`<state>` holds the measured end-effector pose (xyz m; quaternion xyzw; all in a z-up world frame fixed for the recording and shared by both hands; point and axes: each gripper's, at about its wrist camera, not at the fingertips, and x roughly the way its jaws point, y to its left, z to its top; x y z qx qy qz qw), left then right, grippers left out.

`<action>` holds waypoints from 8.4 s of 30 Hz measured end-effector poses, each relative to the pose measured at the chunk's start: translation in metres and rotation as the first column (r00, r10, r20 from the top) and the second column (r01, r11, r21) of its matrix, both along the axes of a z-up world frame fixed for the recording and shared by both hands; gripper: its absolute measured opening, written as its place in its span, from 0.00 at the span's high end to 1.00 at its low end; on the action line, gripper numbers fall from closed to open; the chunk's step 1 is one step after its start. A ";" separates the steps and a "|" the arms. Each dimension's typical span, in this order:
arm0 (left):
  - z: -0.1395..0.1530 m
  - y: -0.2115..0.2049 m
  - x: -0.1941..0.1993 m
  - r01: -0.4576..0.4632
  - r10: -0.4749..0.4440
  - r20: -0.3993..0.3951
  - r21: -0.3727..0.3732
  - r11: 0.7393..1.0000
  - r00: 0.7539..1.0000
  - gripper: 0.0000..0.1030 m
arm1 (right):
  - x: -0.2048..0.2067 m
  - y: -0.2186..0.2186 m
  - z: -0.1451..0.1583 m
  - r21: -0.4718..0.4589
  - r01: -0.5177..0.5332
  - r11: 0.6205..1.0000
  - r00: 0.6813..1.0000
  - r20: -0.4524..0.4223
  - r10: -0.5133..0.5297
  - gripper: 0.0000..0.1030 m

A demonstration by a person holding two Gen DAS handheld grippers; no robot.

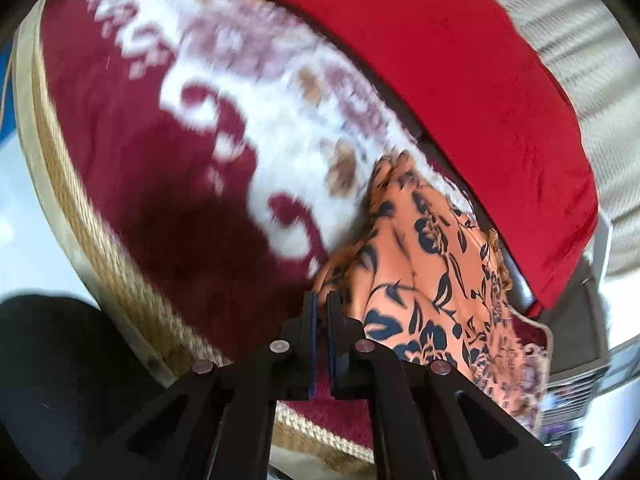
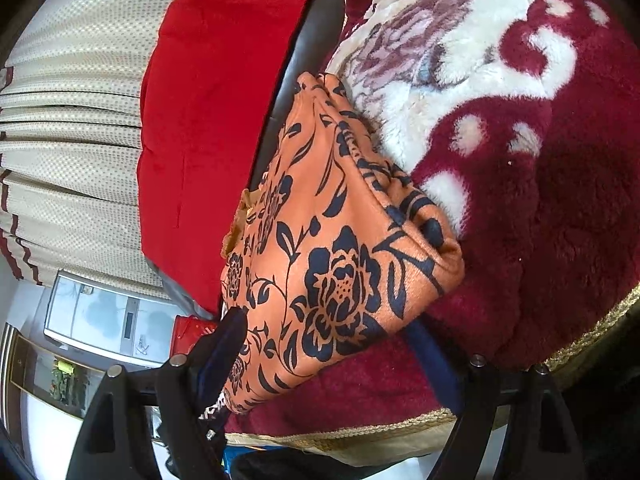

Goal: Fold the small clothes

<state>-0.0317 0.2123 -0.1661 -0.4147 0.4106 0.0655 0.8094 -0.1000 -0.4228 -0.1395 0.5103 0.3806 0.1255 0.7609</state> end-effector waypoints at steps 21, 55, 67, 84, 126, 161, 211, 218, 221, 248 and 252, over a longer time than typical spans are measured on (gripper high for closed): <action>-0.009 -0.017 0.018 0.067 -0.050 -0.105 0.164 0.984 0.993 0.72 | -0.002 -0.009 -0.003 0.023 0.009 1.000 1.000 -0.004 -0.009 0.17; 0.036 -0.218 0.111 0.424 -0.444 -0.114 0.574 0.701 0.889 0.37 | 0.077 -0.041 0.080 -0.356 -0.012 0.934 0.997 0.065 0.037 0.33; 0.046 -0.208 0.111 0.421 -0.456 -0.076 0.544 0.726 0.887 0.33 | 0.167 -0.058 0.050 -0.365 0.001 0.931 0.996 -0.079 -0.032 0.86; 0.041 -0.220 0.112 0.445 -0.460 -0.125 0.563 0.697 0.879 0.31 | -0.004 0.017 0.010 -0.065 -0.024 0.998 1.000 0.004 0.024 0.18; 0.068 -0.043 0.111 0.406 -0.381 0.284 -0.032 0.913 0.880 0.21 | 0.071 0.291 0.168 -0.782 -0.153 0.604 0.839 0.220 0.497 0.90; 0.036 -0.035 0.192 0.608 -0.593 0.213 -0.008 0.794 0.777 0.84 | 0.069 0.408 0.104 -0.732 -0.426 0.533 0.736 0.063 0.674 0.90; 0.018 -0.036 0.105 0.435 -0.437 -0.024 0.168 0.885 0.899 0.37 | 0.156 0.197 0.067 -0.039 -0.475 0.879 0.880 -0.017 0.475 0.32; 0.058 -0.040 0.081 0.346 -0.378 0.078 0.266 0.900 0.922 0.38 | 0.144 0.225 0.086 -0.414 -0.476 0.776 0.861 -0.040 0.507 0.59; 0.080 -0.050 0.079 0.316 -0.375 0.135 0.326 0.891 0.917 0.31 | 0.146 0.216 0.090 -0.346 -0.484 0.804 0.859 -0.010 0.512 0.47; 0.042 -0.082 0.096 0.324 -0.345 -0.024 0.412 0.851 0.938 0.29 | 0.172 0.213 0.123 -0.418 -0.431 0.800 0.882 -0.005 0.472 0.32; 0.041 -0.081 0.098 0.324 -0.346 -0.023 0.416 0.850 0.938 0.29 | 0.134 0.197 0.111 -0.264 -0.453 0.852 0.884 -0.011 0.467 0.32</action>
